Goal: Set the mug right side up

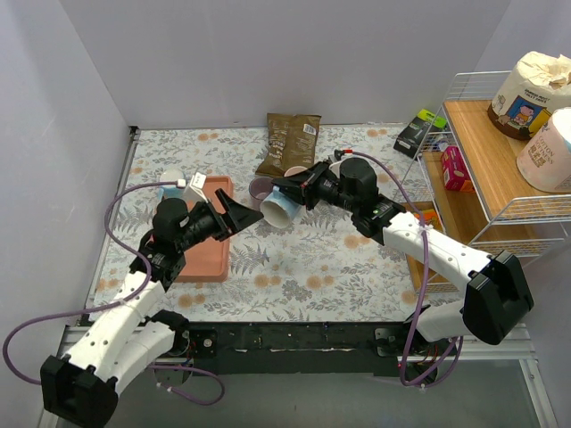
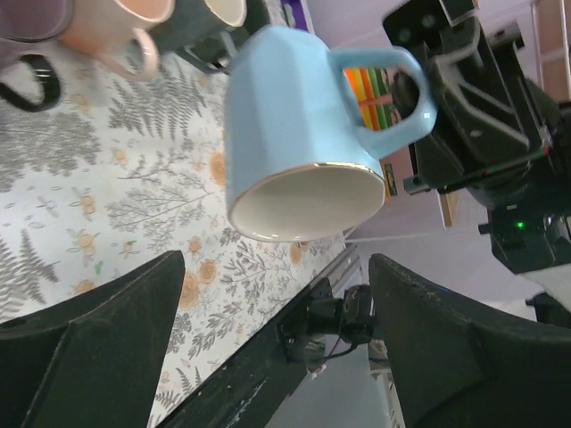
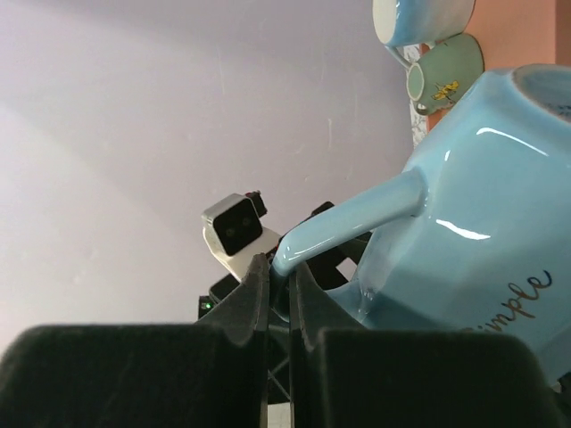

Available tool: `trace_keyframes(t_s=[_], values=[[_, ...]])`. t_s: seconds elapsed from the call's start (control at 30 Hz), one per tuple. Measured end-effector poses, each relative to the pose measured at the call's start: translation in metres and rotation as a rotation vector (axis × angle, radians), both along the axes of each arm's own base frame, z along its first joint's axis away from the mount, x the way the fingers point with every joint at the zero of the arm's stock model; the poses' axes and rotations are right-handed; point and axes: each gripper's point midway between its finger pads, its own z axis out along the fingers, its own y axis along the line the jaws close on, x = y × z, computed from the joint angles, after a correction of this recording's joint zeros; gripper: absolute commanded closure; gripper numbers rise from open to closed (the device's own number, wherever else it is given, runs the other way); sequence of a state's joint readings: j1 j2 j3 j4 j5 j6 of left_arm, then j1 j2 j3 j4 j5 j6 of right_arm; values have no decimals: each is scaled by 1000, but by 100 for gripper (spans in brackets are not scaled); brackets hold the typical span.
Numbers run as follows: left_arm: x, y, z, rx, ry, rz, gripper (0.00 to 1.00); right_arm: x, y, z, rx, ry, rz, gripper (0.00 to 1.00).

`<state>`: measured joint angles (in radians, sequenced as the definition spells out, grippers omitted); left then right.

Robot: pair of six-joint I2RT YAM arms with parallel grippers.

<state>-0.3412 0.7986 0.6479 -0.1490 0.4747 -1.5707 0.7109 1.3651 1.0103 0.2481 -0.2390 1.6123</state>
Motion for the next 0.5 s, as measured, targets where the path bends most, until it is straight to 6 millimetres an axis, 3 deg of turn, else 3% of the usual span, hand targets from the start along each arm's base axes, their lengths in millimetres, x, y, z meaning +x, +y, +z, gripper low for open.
trace_keyframes(t_s=[0.1, 0.23, 0.5], values=[[0, -25, -1, -5, -40, -60, 27, 3, 0, 6, 36, 27, -20, 99], [0, -56, -17, 43, -39, -112, 35, 5, 0, 15, 75, 43, -38, 99], [26, -48, -15, 104, -93, 17, 59, 9, -1, 25, 118, 48, -59, 99]])
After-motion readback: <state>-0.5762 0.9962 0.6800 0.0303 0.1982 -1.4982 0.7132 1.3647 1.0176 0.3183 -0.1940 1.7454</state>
